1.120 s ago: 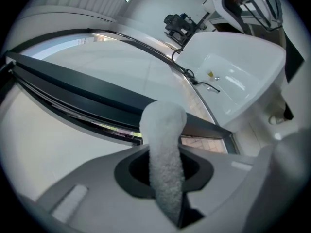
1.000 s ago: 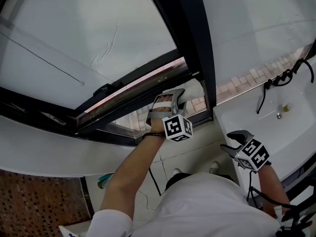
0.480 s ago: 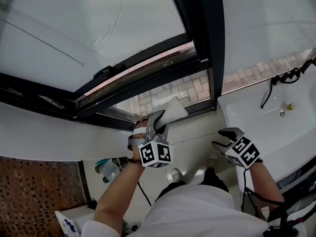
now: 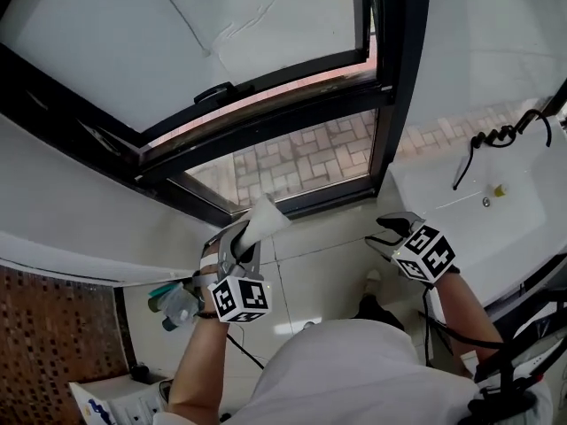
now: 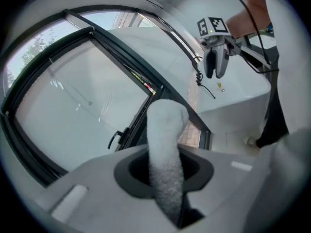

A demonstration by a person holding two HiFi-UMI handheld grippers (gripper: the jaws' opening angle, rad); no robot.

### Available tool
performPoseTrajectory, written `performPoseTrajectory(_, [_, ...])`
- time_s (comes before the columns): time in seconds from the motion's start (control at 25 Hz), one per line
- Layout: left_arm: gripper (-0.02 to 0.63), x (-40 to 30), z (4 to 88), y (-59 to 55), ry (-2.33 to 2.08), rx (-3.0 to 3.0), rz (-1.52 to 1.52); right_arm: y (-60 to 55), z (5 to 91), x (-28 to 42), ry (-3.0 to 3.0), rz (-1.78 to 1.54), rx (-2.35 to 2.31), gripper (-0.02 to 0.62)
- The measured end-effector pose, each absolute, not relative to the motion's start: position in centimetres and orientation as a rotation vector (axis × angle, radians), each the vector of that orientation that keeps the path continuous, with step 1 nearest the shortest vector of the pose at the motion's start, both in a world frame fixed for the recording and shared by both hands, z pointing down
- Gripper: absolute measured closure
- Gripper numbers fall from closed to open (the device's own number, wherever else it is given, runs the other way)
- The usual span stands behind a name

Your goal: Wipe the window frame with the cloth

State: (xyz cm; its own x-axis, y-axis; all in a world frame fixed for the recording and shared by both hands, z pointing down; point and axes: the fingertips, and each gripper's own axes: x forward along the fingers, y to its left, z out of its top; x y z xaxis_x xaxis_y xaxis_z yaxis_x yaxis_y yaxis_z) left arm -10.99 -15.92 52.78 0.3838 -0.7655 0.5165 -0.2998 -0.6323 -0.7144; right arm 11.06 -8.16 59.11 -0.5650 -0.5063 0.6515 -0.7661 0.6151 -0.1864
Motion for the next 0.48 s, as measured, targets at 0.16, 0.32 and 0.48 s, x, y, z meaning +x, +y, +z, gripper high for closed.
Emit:
performPoseTrajectory(0.16, [0.509,-17.6,53.1,-12.1,0.886,-2.206,-1.202,-5.3,57.4,5.4,-2.268,0.607,1.062,0.402])
performPoseTrajectory(0.32, [0.509,-22.9,53.1,-8.5,0.889,-2.245,-1.161,-2.4,57.0,0.5,-2.238,0.637,1.105,0.402])
performPoseTrajectory(0.48, [0.509,-25.7,52.6,-5.7,0.881,-2.281,-1.135,1.2,56.5,-2.4,-2.21,0.662,1.115,0.402])
